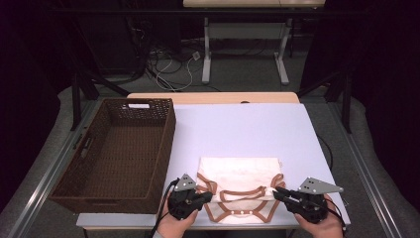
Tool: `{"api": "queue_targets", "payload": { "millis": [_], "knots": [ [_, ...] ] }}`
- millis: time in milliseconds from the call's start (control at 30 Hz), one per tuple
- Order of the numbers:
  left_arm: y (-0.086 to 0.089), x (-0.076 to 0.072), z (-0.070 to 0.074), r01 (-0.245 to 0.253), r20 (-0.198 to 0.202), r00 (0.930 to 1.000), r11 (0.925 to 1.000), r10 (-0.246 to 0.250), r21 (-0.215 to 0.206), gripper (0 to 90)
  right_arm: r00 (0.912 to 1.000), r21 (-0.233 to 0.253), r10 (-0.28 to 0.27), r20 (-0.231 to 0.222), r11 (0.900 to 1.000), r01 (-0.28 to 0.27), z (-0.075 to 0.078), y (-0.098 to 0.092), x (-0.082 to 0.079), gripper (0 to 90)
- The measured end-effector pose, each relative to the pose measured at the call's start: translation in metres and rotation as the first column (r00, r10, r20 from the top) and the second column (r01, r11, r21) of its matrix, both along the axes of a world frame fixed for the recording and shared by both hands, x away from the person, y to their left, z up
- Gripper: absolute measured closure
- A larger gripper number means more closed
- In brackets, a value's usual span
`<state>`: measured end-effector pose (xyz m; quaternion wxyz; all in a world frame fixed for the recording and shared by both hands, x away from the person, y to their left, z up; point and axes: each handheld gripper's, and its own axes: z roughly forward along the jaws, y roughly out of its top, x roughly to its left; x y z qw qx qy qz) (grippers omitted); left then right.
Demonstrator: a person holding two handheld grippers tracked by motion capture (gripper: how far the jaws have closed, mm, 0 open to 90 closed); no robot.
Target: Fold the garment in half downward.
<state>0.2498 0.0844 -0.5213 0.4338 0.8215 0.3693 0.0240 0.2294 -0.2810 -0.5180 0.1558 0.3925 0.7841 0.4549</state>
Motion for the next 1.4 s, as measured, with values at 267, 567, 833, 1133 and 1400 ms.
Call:
{"api": "queue_targets", "payload": {
  "millis": [267,567,833,1133,1400],
  "knots": [
    [0.0,-0.007,-0.001,0.015,0.01,0.9998,0.9997,-0.015,0.019,87.8,0.9999,-0.003,0.01,-0.002,1.0,-0.01,-0.004,0.0,-0.009,77.9],
    [0.001,-0.011,-0.006,0.012,-0.004,0.9999,0.9994,-0.012,0.032,87.8,0.9996,-0.005,0.027,-0.008,1.0,-0.027,-0.006,0.0,-0.019,77.9],
    [0.0,-0.011,-0.013,0.024,-0.024,0.9994,0.9979,-0.023,0.059,87.7,0.9978,-0.024,0.049,-0.044,0.998,-0.05,-0.014,0.002,-0.024,77.9],
    [-0.003,-0.013,-0.016,0.03,-0.027,0.9992,0.9974,-0.028,0.065,83.2,0.9958,-0.022,0.066,-0.064,0.997,-0.068,-0.019,0.003,-0.022,74.9],
    [-0.003,-0.014,-0.015,0.013,-0.023,0.9997,0.9984,-0.012,0.055,69.8,0.9967,-0.007,0.065,-0.049,0.998,-0.065,-0.019,0.002,-0.021,67.2]
  ]
}}
